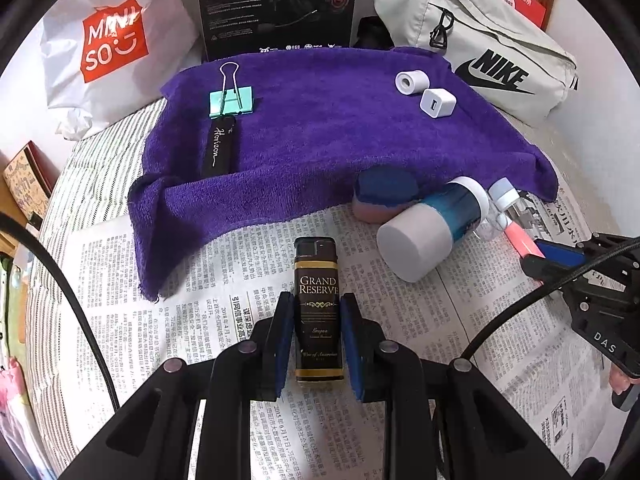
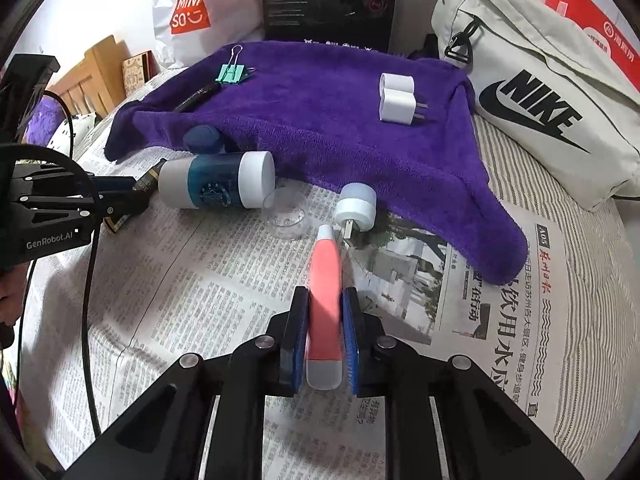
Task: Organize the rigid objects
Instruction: 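Lift the Grand Reserve box with left tool while right tool grasps the pink tube, then carry Grand Reserve box over towel with left tool while right tool places pink tube there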
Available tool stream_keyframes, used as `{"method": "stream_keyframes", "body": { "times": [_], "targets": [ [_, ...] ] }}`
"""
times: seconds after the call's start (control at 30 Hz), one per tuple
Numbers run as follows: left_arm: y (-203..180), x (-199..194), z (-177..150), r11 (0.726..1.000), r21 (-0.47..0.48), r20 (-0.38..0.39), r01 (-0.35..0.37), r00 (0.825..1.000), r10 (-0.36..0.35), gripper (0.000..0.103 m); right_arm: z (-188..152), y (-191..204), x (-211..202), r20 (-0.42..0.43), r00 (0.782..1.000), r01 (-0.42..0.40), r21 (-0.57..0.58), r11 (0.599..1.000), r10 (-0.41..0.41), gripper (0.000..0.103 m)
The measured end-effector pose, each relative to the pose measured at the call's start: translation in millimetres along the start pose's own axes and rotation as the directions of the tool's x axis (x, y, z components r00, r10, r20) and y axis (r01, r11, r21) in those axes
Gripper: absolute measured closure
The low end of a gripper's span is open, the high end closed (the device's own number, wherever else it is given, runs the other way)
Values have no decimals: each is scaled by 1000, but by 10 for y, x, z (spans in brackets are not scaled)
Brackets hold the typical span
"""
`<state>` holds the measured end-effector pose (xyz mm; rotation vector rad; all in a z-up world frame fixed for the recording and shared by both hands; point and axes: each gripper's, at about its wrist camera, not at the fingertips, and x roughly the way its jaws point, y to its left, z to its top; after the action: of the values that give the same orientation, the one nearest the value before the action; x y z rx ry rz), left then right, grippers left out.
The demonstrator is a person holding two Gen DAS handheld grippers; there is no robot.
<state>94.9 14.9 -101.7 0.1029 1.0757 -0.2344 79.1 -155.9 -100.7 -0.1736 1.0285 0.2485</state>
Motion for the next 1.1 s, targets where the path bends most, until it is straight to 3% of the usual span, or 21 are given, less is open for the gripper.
{"method": "stream_keyframes", "body": {
  "times": [0.37,0.6,1.1],
  "targets": [
    [91,-79,-18,999,-35,-27,34,999,-35,81,72,-38,-144,-46,999,-18,22,1000,19,87],
    [158,-262,-16,998,-53,-4,42,999,-42,81,193,-139,-349,4,999,-32,68,997,32,87],
    [276,-452,249,998,-50,36,46,998,-44,81,424,-385,-376,40,999,-40,130,991,35,87]
  ]
}}
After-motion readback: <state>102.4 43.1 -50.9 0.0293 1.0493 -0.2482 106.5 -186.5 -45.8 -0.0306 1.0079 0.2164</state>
